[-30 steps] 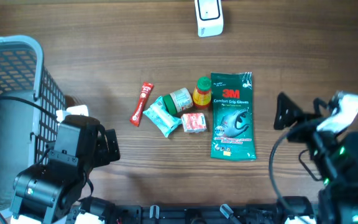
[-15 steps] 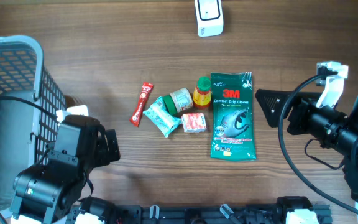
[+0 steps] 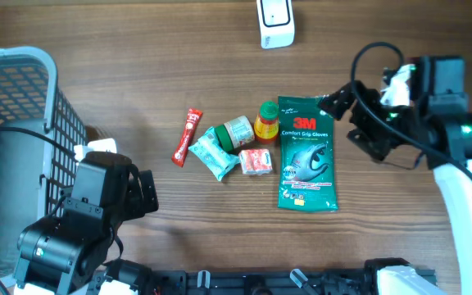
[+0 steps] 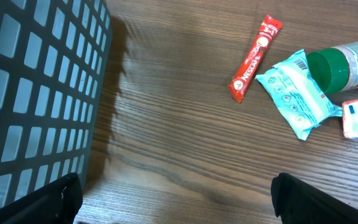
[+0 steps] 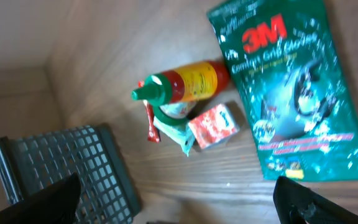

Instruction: Scan the item barcode

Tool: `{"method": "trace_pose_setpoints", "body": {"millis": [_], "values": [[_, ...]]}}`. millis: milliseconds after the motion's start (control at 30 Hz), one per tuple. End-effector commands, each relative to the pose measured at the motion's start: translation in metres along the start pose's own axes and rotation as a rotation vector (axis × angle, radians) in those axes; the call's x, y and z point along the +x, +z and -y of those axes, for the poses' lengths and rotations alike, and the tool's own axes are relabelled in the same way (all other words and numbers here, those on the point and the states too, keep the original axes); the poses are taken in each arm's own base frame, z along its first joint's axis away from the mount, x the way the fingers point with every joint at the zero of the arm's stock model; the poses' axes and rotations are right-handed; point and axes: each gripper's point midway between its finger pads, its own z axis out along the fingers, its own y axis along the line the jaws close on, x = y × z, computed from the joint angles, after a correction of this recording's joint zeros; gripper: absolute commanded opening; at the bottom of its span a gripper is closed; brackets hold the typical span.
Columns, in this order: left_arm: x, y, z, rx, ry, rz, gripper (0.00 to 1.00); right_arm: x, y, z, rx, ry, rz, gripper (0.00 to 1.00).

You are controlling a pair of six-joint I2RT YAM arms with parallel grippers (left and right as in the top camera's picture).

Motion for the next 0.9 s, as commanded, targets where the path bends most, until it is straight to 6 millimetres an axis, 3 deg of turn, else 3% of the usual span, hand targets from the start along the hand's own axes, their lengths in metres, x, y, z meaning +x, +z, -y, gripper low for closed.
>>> {"method": "trace_pose_setpoints", "body": {"millis": [0,67,200,333,467,567,867], "values": [[0.0,-0.001,0.001,0.007,-0.016,-0.001,1.0,-0.004,0.004,-0.003,0.031,0.066,0.041,1.0],[0.0,-0.001,0.001,0.007,-0.016,-0.001,1.0,-0.014,0.004,-0.004,0.037,0.11,0.09,1.0],[0.0,-0.001,0.001,0.007,-0.016,-0.001,1.0,-0.018,0.011,-0.026,-0.051,0.074,0.08,1.0],[0.0,-0.001,0.001,0.006,-0.016,-0.001,1.0,-0.015,0.043,-0.031,-0.01,0.098,0.045,1.0],[0.0,-0.001,0.001,0.006,-0.016,0.0,1.0,-0.008,0.092,-0.015,0.141,0.153,0.01,0.99],[0.0,-0.001,0.001,0.006,-0.016,0.0,1.0,-0.008,0.115,-0.011,0.179,0.158,-0.015,0.99],[0.0,-0.001,0.001,0.006,-0.015,0.0,1.0,-0.012,0.14,-0.039,0.122,0.112,0.063,1.0]]}}
